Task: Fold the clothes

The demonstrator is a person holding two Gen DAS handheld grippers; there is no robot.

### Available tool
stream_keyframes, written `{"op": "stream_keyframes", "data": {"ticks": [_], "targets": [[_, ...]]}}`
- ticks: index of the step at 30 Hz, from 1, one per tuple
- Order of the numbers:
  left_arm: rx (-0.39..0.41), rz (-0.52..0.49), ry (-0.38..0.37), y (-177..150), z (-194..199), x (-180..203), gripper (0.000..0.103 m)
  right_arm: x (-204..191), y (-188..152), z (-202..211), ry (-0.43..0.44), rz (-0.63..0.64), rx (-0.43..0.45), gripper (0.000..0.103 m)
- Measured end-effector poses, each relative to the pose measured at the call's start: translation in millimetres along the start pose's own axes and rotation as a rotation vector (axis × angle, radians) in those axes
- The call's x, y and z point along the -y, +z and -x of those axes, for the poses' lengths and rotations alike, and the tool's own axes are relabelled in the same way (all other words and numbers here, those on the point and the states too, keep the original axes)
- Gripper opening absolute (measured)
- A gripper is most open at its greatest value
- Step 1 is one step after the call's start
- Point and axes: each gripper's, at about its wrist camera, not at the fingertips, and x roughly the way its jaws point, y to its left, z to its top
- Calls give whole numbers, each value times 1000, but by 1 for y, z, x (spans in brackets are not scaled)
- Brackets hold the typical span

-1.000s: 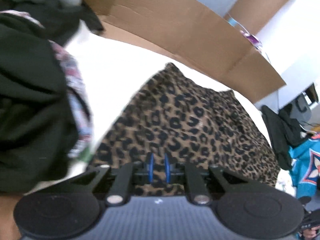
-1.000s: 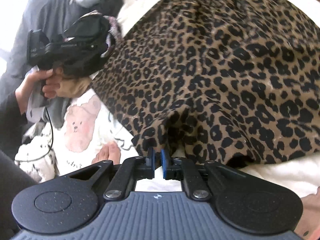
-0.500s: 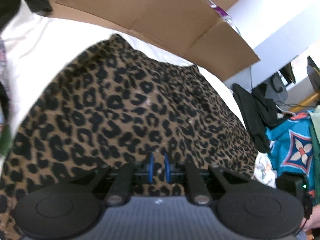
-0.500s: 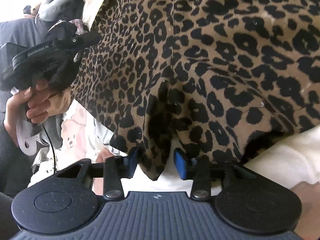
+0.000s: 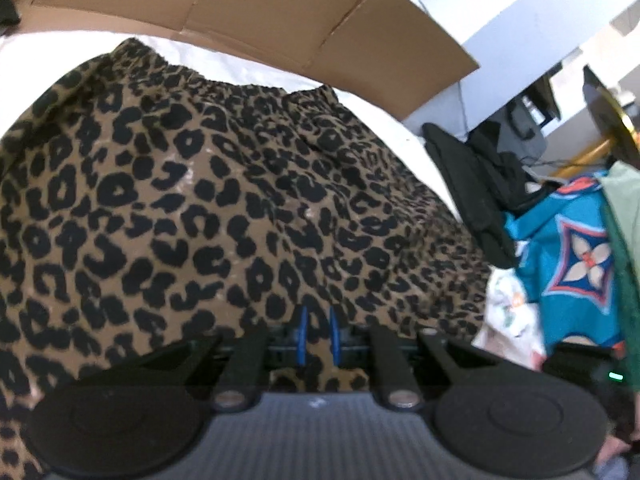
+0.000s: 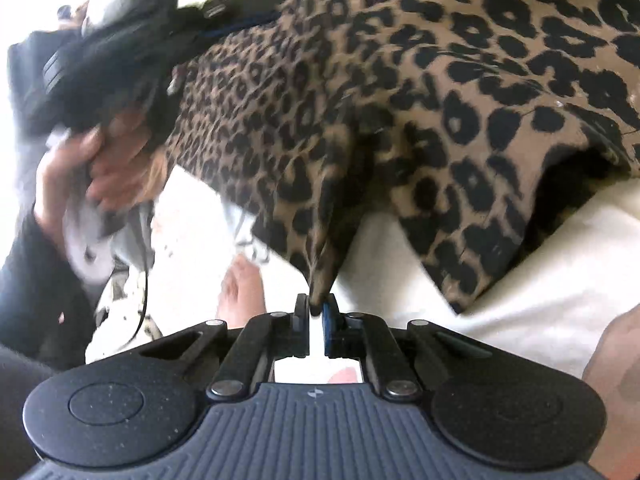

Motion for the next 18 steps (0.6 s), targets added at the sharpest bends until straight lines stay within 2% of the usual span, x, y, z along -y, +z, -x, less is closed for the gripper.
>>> {"op": "stream_keyframes", "data": {"ticks": [3, 8, 10, 15, 18], "targets": [[23, -8, 22, 9, -4, 0, 12, -6, -4, 12, 0, 31, 19, 7], [62, -19, 64, 28, -9, -2, 11, -3, 1, 46, 28, 16, 126, 11], [65, -19, 90, 33, -13, -7, 12, -2, 6, 59, 56, 7, 191, 24], [31, -22, 187, 41, -27, -24, 12, 2, 23, 83, 6, 38, 306, 27], [-5, -7, 214, 42, -31, -33, 12, 7, 38, 92, -47, 50, 388, 27]]}}
